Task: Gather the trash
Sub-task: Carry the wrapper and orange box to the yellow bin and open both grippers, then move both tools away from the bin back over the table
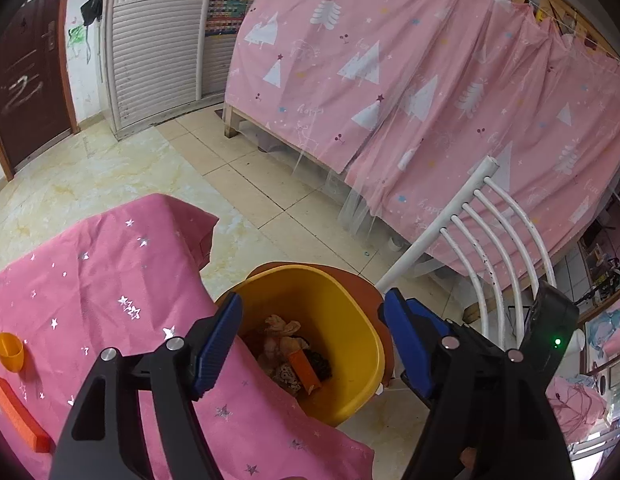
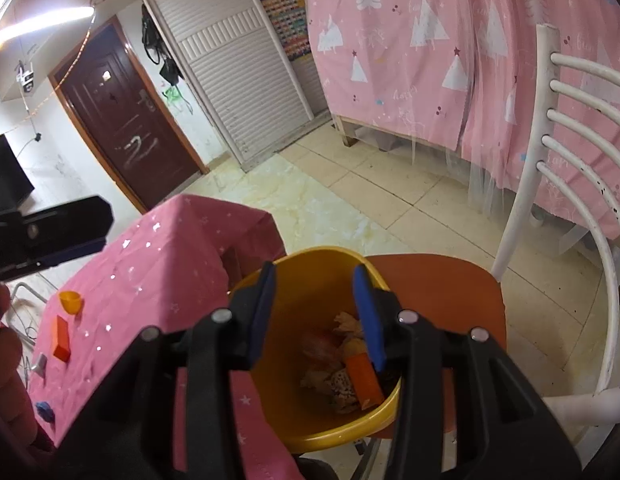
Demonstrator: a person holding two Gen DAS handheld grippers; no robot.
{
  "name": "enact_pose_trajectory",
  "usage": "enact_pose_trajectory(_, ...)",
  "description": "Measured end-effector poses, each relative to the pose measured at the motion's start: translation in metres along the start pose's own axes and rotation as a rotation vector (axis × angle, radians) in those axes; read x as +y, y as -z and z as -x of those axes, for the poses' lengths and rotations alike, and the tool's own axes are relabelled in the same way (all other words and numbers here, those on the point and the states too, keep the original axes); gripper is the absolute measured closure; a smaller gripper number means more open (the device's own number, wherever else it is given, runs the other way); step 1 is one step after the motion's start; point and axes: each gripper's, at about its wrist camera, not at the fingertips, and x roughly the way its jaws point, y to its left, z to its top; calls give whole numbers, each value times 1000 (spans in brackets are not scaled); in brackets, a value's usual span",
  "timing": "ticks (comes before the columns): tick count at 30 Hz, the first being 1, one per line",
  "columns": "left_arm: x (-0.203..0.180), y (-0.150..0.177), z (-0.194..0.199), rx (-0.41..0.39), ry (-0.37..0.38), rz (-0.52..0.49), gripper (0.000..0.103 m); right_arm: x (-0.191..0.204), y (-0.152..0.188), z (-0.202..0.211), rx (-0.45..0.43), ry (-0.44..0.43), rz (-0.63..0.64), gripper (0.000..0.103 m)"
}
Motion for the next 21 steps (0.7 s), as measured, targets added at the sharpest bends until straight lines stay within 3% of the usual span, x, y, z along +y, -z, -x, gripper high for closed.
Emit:
enact_pose_trajectory(5, 12, 1, 12, -15, -10, 23, 37, 17, 2, 3, -8, -24, 39, 64)
enact_pose_trajectory(9, 24, 3, 27, -36, -22, 28, 37, 33, 5, 7, -18, -48, 72, 46)
enact_pose_trajectory(21, 89, 28, 72, -73, -108, 76, 37, 97, 23, 5, 16, -111, 221, 45)
